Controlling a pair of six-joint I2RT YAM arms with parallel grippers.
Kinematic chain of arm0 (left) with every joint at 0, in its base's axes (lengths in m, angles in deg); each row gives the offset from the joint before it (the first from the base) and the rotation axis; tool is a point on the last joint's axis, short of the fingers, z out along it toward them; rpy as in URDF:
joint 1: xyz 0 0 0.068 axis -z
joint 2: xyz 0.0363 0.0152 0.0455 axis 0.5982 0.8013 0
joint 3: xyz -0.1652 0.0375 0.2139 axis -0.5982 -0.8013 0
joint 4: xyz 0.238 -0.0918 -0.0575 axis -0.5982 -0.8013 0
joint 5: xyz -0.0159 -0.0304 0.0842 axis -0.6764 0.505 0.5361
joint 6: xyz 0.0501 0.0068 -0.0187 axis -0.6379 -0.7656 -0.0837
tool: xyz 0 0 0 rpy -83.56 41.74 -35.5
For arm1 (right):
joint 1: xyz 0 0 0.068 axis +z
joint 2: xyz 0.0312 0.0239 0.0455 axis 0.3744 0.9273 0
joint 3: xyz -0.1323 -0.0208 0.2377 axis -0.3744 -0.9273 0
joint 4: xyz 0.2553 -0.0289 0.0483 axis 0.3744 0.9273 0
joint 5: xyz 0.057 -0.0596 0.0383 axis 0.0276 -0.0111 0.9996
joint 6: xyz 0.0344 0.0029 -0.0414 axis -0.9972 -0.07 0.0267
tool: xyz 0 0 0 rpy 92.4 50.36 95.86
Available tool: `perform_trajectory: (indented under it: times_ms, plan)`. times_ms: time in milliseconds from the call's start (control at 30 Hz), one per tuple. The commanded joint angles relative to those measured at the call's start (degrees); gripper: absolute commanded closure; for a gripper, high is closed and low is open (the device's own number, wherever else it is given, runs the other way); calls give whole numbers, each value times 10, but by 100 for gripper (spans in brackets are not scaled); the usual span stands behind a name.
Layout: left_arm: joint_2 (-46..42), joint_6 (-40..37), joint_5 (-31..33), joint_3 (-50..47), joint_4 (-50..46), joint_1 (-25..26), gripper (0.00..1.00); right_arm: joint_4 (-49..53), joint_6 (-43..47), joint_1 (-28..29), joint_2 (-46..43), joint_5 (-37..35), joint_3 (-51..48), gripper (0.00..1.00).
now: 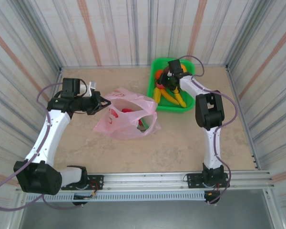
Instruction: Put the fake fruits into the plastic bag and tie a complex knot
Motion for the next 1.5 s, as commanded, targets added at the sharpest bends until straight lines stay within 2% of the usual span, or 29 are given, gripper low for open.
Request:
perform_trajectory:
  times_ms: [0,500,933,1300,1467]
  plan:
    - [-6,-8,-7,9,-13,-5,100,23,18,-4,-15,-18,-1,46]
    - [-9,-6,-9,6,-8,-5,100,13,45,-2,-93,-28,-64,47]
    - [-14,8,-17,-13,18,-5,100,-8,69,9,-241,-37,-167,47]
    - [-14,12,-20,-16,28,-4,100,15,91,22,-372,-20,-223,48]
    - [-14,15,-21,-17,30,-4,100,43,118,44,-431,-38,-225,49]
